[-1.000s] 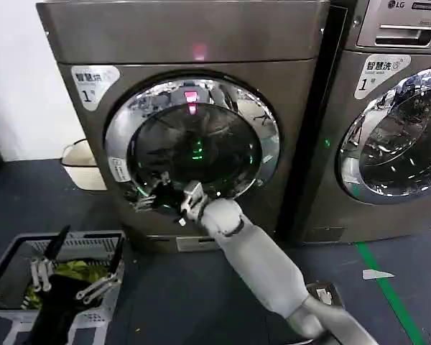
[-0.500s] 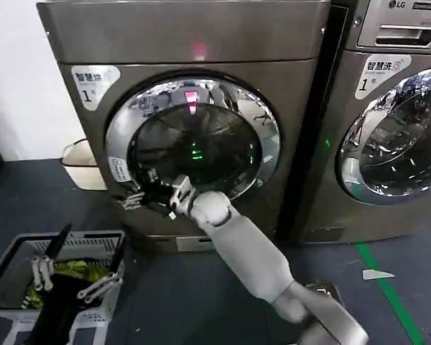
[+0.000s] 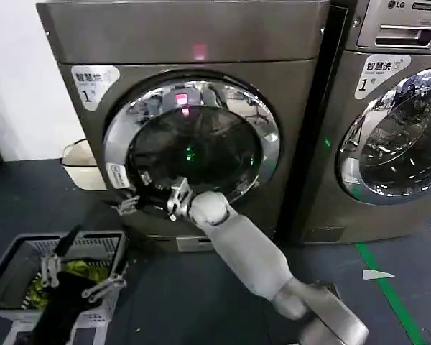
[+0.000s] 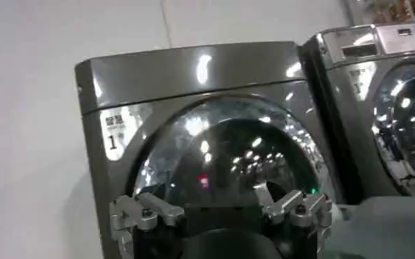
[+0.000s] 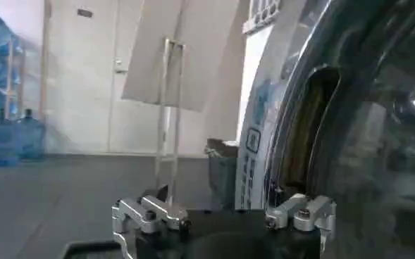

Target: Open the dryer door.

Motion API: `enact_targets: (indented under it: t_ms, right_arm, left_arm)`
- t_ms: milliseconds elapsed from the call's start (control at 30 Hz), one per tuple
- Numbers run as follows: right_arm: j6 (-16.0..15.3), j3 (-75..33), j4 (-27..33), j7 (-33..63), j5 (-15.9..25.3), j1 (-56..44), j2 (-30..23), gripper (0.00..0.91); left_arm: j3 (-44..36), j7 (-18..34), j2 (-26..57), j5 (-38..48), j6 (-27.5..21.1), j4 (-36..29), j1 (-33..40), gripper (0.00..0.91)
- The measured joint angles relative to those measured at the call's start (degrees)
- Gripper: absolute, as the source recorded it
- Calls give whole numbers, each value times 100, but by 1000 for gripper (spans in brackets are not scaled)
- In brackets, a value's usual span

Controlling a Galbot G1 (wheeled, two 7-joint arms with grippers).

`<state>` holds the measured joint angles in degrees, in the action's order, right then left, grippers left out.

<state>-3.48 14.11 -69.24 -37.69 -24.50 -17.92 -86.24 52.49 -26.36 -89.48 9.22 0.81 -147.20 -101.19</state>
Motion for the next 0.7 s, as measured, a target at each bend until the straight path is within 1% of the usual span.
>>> enact_targets:
  t_ms: [67,133,200,300,400,433,500,600,700]
  right_arm:
    - [-117,-27,-181,-241,-80,-81,118,907]
    - [-160,-61,-376,-469,-82,-159,234,907]
    - [-164,-90,-527,-623,-82,-216,324,907]
    - [-145,-112,-672,-782,-77,-274,420,907]
    - [-66,-111,-793,-951,-127,-335,509,907]
    - [-56,-109,-826,-993,-174,-351,538,907]
    - [-38,-107,-886,-1061,-241,-369,583,907]
    - [-3,-98,-973,-1173,-288,-388,646,907]
    - [14,-84,-1053,-1301,-398,-406,707,907]
  left_arm:
    - [117,18,57,132,-70,-1,74,907]
    - [285,49,122,157,-126,-1,165,907]
    - [481,92,195,88,-274,31,261,907]
    - [767,104,306,143,-496,290,390,907]
    - [975,353,412,409,-391,517,550,907]
    - [1036,297,445,530,-353,596,602,907]
    - [1239,-90,537,813,-243,808,724,907]
    - [1567,-463,659,1237,-254,1145,883,907]
    - [1850,-697,779,1508,-194,1433,1017,907]
